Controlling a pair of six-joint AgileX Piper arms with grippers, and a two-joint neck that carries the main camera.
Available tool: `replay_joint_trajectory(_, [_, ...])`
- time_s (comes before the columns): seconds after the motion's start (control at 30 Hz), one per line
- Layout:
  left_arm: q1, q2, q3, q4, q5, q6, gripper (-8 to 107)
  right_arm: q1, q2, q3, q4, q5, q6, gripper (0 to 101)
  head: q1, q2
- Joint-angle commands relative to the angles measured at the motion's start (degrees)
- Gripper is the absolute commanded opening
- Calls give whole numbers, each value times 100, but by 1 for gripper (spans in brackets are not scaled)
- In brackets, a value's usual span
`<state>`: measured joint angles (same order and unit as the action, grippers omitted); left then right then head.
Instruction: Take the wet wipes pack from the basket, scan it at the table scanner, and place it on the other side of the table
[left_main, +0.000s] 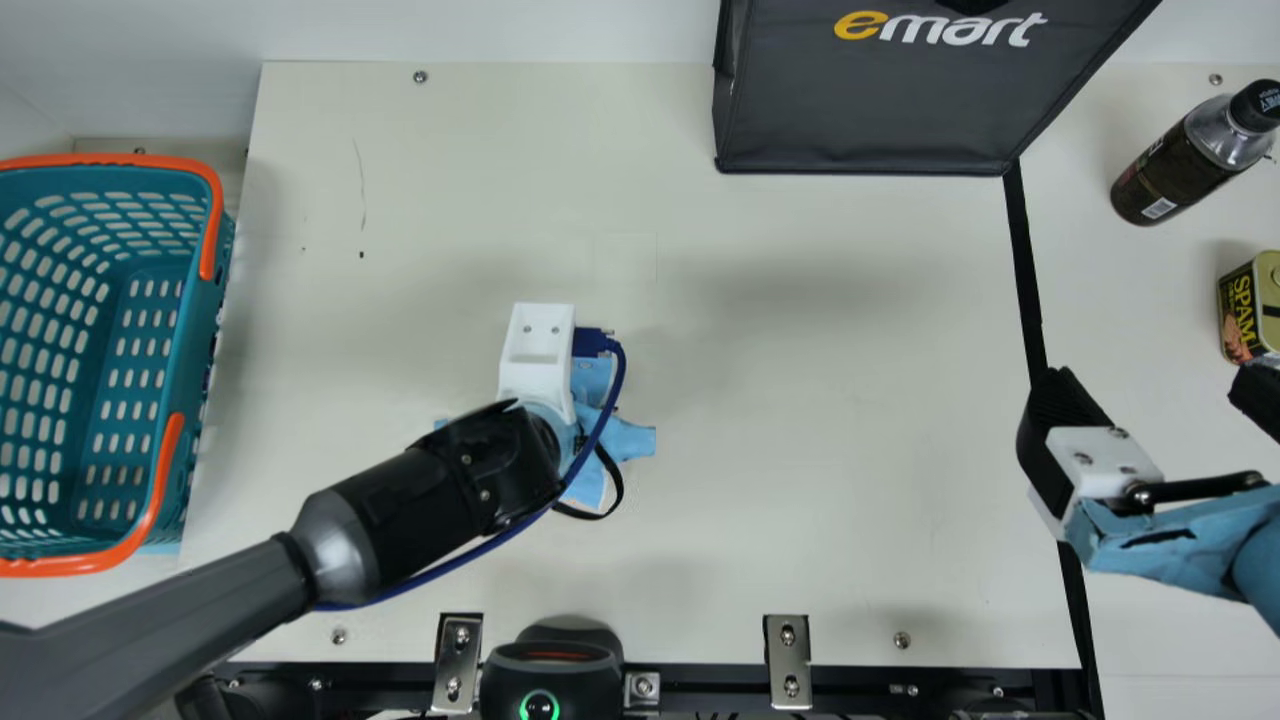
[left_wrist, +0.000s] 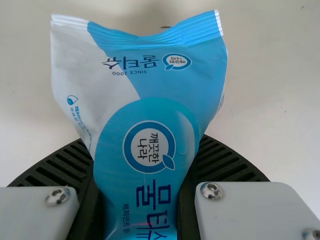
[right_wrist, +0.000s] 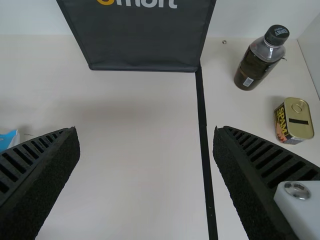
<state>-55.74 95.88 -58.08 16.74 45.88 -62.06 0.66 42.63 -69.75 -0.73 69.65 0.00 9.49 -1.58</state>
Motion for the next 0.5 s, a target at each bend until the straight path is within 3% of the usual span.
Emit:
replay_joint_trajectory(0.0, [-38,-14,41,149,-52,-153,-8,0,0,0,0,0,0,95,-157,0])
replay_joint_trajectory(0.47, [-151,-35,222,678,-317,-775,-8,0,0,0,0,0,0,95,-157,0])
